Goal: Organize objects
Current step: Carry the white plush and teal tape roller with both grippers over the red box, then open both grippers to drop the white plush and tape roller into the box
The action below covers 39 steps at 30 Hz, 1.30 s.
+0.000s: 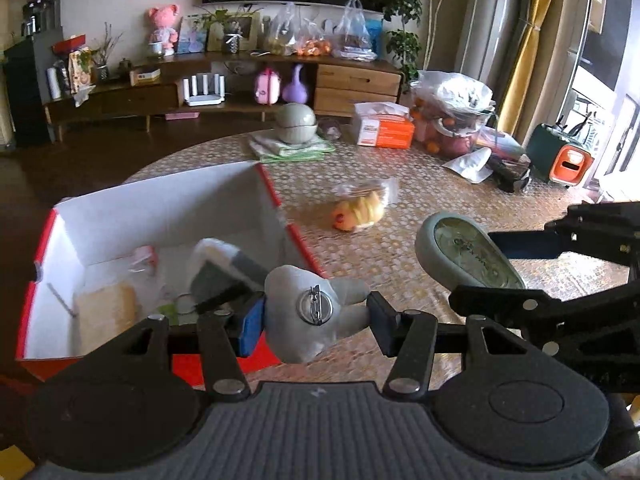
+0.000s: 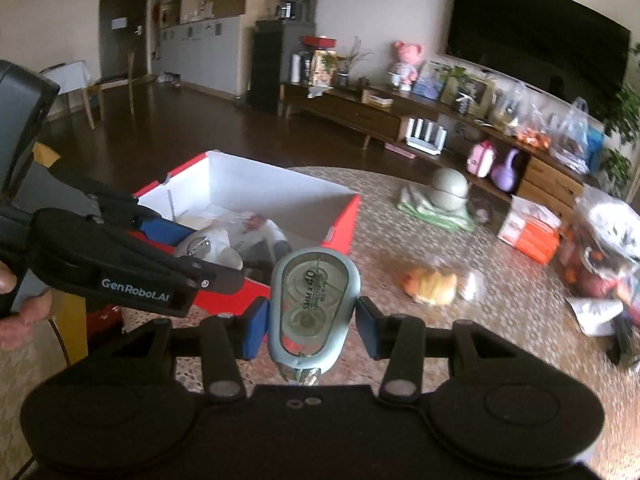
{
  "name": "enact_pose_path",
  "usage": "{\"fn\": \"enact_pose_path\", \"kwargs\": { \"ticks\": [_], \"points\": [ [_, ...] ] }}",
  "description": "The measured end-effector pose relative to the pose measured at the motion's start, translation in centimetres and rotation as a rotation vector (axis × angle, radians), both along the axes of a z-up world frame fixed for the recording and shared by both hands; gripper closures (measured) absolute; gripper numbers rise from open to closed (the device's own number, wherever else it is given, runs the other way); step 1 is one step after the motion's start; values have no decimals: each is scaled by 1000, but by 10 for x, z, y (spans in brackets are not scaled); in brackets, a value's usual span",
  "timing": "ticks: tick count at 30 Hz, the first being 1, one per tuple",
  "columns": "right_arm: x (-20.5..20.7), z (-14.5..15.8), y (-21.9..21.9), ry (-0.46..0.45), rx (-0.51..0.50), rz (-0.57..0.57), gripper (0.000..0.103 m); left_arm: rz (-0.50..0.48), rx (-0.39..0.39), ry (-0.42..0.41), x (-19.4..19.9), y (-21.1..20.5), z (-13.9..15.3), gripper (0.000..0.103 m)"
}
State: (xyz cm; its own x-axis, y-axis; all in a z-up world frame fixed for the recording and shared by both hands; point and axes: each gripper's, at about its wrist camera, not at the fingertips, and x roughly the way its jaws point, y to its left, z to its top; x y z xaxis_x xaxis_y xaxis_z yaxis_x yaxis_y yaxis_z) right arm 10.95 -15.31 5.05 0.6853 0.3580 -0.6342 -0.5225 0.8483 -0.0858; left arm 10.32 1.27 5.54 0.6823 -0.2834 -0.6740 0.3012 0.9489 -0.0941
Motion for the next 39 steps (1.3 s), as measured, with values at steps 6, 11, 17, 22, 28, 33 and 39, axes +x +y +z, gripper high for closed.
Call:
{"fn": "enact_pose_path", "kwargs": {
  "ticks": [6,11,17,22,28,33,39],
  "points": [
    [11,-2,31,5,-6,45,56,53,6,3,-1,39,-2,50],
    [27,-5,54,16,-2,57,56,99,15,6,3,68,-5,50],
    [49,-7,76,35,9,60,56,167,39,-8,19,98,-5,50],
    [68,-13,92,61,22,75,56,206,69,-21,41,115,-3,50],
    [96,-32,109,124,13,57,56,250,74,-2,74,124,-10,49],
    [109,-48,119,164,6,34,56,273,92,40,102,121,-28,49],
    [117,-64,127,197,-5,33,56,297,101,84,128,115,-47,49]
  ]
}}
